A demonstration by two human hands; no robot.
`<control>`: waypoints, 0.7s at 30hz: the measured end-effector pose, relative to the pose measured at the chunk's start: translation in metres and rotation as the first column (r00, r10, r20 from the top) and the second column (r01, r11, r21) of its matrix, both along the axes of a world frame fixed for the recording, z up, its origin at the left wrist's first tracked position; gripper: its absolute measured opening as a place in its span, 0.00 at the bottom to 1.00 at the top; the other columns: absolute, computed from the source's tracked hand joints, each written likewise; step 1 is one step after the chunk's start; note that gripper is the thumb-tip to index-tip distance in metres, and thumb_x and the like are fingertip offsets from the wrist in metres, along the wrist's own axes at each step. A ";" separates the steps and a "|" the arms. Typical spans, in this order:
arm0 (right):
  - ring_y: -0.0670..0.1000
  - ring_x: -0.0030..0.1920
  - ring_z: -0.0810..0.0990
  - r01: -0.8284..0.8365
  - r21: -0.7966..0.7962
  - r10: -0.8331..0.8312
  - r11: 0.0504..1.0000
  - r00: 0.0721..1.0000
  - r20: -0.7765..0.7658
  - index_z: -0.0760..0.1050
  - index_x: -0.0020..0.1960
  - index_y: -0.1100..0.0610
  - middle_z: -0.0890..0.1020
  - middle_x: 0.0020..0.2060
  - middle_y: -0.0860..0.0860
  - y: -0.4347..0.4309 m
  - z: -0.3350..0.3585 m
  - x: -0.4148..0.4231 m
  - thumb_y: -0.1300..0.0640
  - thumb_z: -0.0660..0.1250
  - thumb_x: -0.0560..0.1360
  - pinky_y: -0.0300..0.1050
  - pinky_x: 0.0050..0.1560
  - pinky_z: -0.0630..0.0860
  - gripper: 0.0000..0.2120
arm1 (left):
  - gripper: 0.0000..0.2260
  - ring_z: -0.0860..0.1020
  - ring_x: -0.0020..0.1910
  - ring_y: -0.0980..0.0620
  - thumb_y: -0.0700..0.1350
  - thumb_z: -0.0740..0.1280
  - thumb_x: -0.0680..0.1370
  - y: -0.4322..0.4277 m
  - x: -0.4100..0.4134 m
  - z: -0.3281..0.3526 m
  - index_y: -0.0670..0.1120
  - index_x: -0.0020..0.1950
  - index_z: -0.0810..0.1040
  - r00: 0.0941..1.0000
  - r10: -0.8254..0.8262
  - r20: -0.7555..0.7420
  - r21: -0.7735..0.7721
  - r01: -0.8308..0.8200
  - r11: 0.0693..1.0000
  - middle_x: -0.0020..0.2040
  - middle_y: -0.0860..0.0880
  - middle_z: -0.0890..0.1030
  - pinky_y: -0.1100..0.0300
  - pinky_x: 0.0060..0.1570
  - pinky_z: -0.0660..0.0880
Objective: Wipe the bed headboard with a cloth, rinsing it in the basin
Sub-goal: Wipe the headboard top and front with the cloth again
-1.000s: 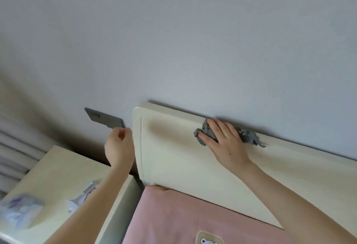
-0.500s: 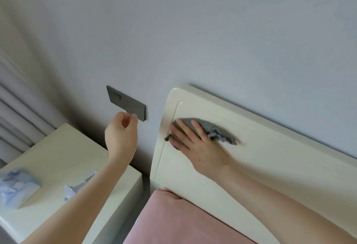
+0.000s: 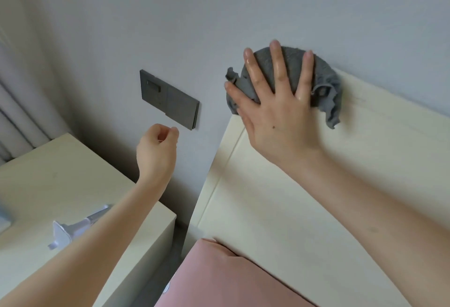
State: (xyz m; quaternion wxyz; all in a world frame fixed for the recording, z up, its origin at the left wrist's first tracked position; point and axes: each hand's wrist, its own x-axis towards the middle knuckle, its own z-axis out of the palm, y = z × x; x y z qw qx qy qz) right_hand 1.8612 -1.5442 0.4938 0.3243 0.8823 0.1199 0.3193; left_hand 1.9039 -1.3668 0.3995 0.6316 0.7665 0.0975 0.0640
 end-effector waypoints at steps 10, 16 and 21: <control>0.61 0.74 0.47 -0.008 -0.342 -0.133 0.940 0.913 -0.386 0.71 0.68 0.47 0.64 0.73 0.51 -0.023 -0.219 -0.101 0.56 0.69 0.65 0.62 0.71 0.32 0.31 | 0.09 0.73 0.38 0.48 0.46 0.61 0.76 0.017 -0.053 -0.067 0.42 0.44 0.75 0.995 -0.081 0.053 -0.016 0.082 0.997 0.37 0.49 0.77 0.57 0.39 0.68; 0.59 0.72 0.62 0.001 -0.245 -0.054 0.970 0.976 -0.209 0.70 0.68 0.45 0.67 0.72 0.53 -0.041 -0.112 -0.099 0.46 0.59 0.75 0.63 0.71 0.32 0.22 | 0.09 0.72 0.36 0.48 0.46 0.62 0.77 0.030 -0.086 -0.071 0.42 0.42 0.75 0.981 -0.158 0.109 0.017 0.157 0.987 0.36 0.48 0.76 0.56 0.37 0.67; 0.68 0.73 0.51 0.278 0.032 -0.279 0.960 0.941 0.192 0.55 0.75 0.44 0.55 0.76 0.57 -0.061 -0.008 -0.081 0.43 0.47 0.81 0.72 0.69 0.43 0.23 | 0.09 0.73 0.37 0.48 0.46 0.62 0.77 0.038 -0.079 -0.067 0.43 0.41 0.75 0.980 -0.137 0.143 0.011 0.137 0.991 0.35 0.51 0.76 0.56 0.38 0.68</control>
